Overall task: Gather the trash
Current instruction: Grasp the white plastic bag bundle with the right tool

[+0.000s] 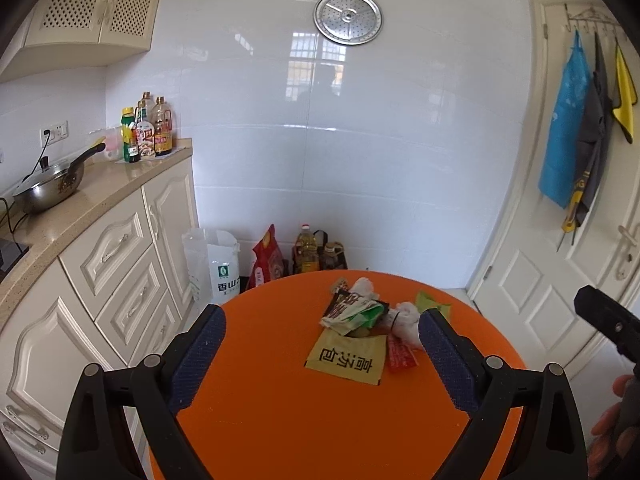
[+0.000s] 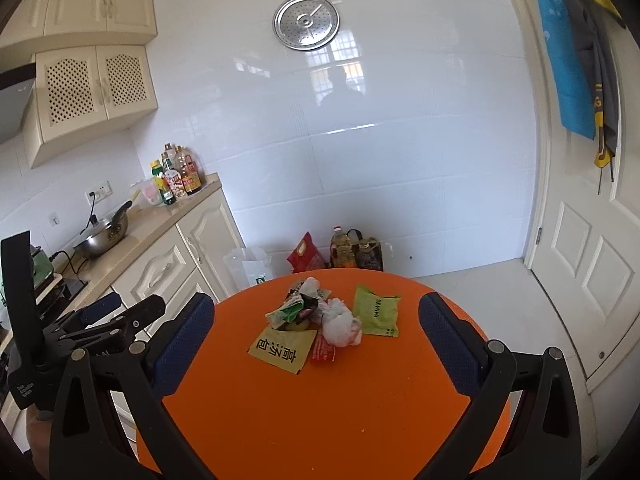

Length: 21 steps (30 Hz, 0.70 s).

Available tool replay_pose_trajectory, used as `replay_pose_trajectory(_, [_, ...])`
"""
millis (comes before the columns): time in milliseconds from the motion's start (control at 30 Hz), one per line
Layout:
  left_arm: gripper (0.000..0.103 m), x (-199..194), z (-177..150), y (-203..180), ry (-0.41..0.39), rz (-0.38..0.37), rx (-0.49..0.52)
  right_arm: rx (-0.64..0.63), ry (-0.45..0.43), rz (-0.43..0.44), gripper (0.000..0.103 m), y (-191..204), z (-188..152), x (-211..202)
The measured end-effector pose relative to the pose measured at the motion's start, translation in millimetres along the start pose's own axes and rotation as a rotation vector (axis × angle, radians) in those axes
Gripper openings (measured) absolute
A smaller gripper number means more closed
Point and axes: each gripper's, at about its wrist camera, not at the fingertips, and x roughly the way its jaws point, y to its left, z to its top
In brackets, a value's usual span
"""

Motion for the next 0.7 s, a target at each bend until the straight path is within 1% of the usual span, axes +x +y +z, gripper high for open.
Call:
replay_pose_trajectory(67, [0.095, 11.0, 0.0, -7.1, 0.015, 0.0, 0.006, 0.008, 0.021, -0.014, 0.103, -8.6, -3.0, 6.7])
replay_pose_trajectory(200, [0.095, 45.4, 3.1, -13.5, 0.061, -0.009, 0.022, 0.024, 0.074, -0.039, 0.103, -27.7, -8.6, 28.1])
replay_pose_trajectory(333, [0.095, 89.1, 11.0, -23.5, 0.119, -0.017, 0.032, 0.021, 0.15, -0.05, 0.103, -39.2, -16.7, 61.7])
replay_pose_trajectory(367, [0.095, 101.5, 11.9, -23.8, 0.136, -0.018, 0.033, 0.019, 0.175, -0.045, 0.103, -40.3, -19.0, 71.8])
replay_pose_trajectory(400, [0.095, 116.8, 15.4, -9.7, 0.149, -0.024, 0.036, 0.015, 0.198, -0.042, 0.103, -40.6, -22.0, 82.0])
replay_pose_trajectory(467, [0.095, 142.9, 16.1, -1.2, 0.181, -0.028, 0.043, 0.011, 0.244, -0.028, 0.103, -41.1, -28.2, 108.1])
replay_pose_trajectory(700, [0.095, 222.0, 21.5, 11.3, 0.28, -0.021, 0.025, -0.008, 0.382, 0.008, 0.101, -37.8, -43.7, 197.3])
